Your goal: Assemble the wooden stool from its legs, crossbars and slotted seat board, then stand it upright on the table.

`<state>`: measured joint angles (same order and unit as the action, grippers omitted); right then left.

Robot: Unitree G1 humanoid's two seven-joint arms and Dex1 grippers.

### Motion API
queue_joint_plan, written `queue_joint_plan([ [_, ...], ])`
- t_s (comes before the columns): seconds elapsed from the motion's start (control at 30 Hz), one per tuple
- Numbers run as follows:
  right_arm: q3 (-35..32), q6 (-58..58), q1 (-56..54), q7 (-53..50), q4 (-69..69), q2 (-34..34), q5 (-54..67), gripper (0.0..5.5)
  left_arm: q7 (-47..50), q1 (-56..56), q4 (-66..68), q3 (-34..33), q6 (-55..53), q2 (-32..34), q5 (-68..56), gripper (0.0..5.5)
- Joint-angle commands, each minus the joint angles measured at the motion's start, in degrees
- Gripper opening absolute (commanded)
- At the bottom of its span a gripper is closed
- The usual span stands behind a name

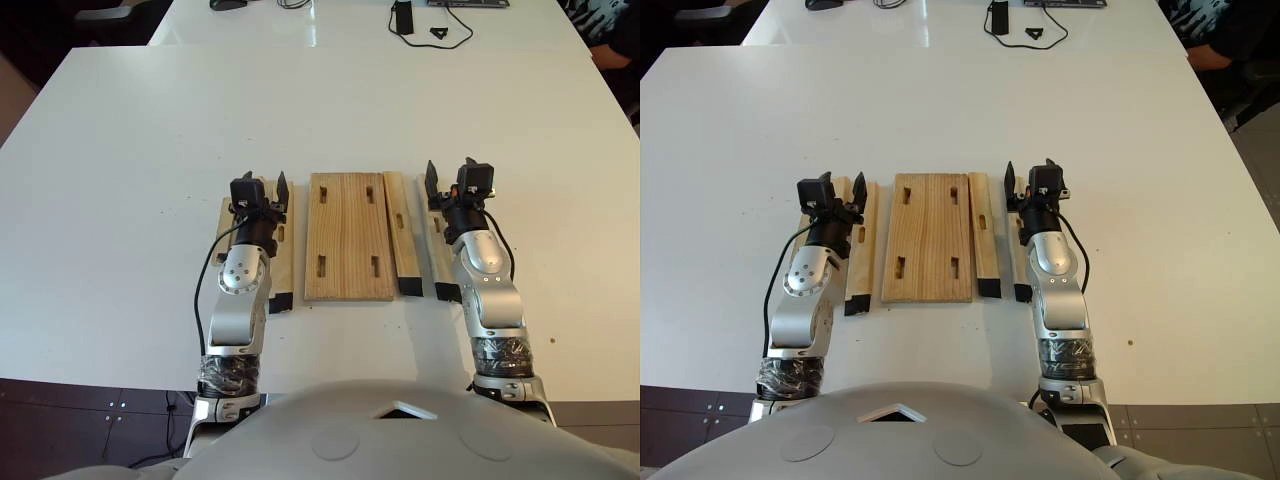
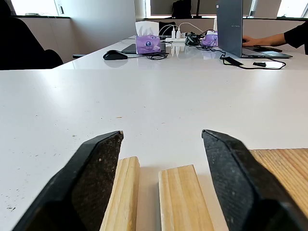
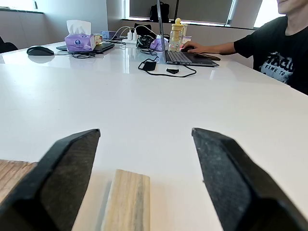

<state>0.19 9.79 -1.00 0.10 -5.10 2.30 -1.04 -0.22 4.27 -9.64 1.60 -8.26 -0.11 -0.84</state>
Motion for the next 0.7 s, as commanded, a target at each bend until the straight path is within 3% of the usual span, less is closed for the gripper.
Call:
queue_joint_plan([
  [0.03, -0.51, -0.09, -0.72, -0.24, 0.58, -0.03, 0.16, 3.53, -0.25, -1.12, 0.90, -0.07, 0.01, 0.58, 0.47, 3.05],
  [0.7, 0.92, 0.82, -0.52, -0.58, 1.36, -0.58, -1.02, 3.53, -0.31, -2.22, 1.11, -0.16, -0.47, 1.78, 0.59, 3.05],
])
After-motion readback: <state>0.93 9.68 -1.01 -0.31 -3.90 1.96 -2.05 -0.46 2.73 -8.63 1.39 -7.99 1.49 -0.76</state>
